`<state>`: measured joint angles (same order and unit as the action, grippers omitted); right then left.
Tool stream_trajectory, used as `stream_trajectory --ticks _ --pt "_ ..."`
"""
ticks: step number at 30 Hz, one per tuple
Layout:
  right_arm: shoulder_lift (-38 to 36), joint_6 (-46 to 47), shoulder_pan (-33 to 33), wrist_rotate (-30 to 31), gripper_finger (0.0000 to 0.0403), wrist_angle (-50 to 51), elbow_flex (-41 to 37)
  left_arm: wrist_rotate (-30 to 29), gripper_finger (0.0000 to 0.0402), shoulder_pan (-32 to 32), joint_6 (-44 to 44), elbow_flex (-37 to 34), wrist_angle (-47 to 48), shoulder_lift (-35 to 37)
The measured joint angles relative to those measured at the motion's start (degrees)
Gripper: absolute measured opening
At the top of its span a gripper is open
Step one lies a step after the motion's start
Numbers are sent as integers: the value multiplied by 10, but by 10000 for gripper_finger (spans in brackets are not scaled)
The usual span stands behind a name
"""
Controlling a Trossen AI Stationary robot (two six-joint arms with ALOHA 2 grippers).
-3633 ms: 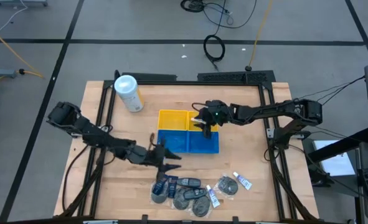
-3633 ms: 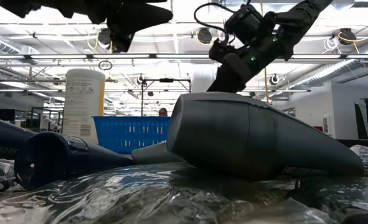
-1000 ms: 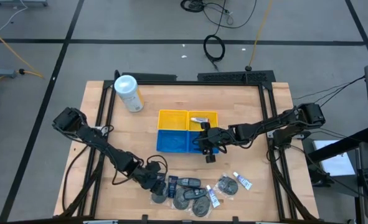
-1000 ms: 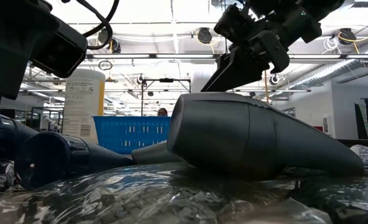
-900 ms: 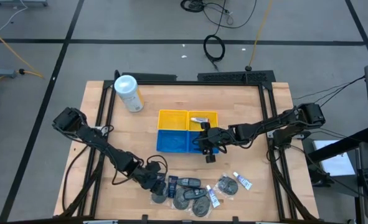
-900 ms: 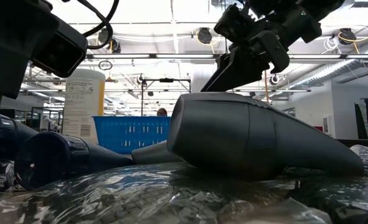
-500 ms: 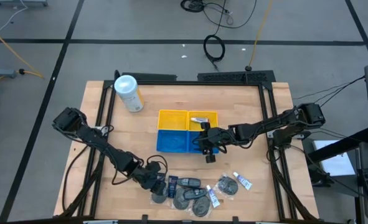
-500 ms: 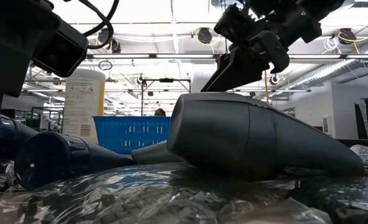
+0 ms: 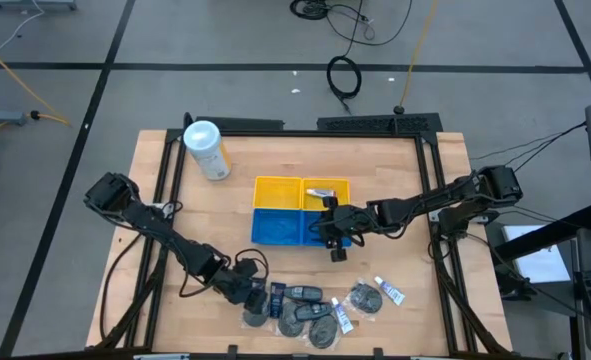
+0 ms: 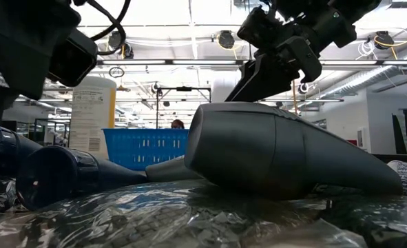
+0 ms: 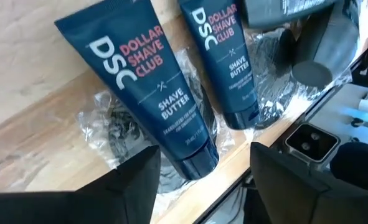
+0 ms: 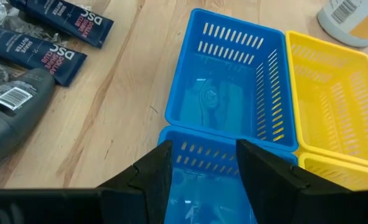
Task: Pick & Place Travel size toiletries
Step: Put the left shave cream into the left yellow bin
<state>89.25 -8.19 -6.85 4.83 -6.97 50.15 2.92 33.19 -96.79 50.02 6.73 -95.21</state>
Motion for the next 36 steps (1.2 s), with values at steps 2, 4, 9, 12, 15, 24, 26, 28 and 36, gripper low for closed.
stream_trajectory --ticks 2,4,9,12,15,24,26,28,36 --pt "0 0 0 0 171 1 0 1 247 0 -5 0 2 -10" --pt "0 0 0 1 171 1 0 16 248 0 -22 0 -3 -26" --pt "0 0 0 1 171 4 0 66 248 0 -56 2 -26 -67" --pt "0 0 0 13 171 3 0 80 248 -4 -65 3 -28 -87" --pt "0 0 1 29 171 4 0 102 234 -8 -72 4 -24 -96" --pt "0 2 1 29 171 3 0 96 108 -11 -67 2 -16 -97" --pt "0 2 1 29 171 3 0 95 108 -10 -64 2 -16 -98" --pt "0 2 1 29 171 3 0 95 108 -11 -58 2 -17 -98" --pt "0 13 1 29 171 3 0 84 108 -12 -30 -1 -27 -77"
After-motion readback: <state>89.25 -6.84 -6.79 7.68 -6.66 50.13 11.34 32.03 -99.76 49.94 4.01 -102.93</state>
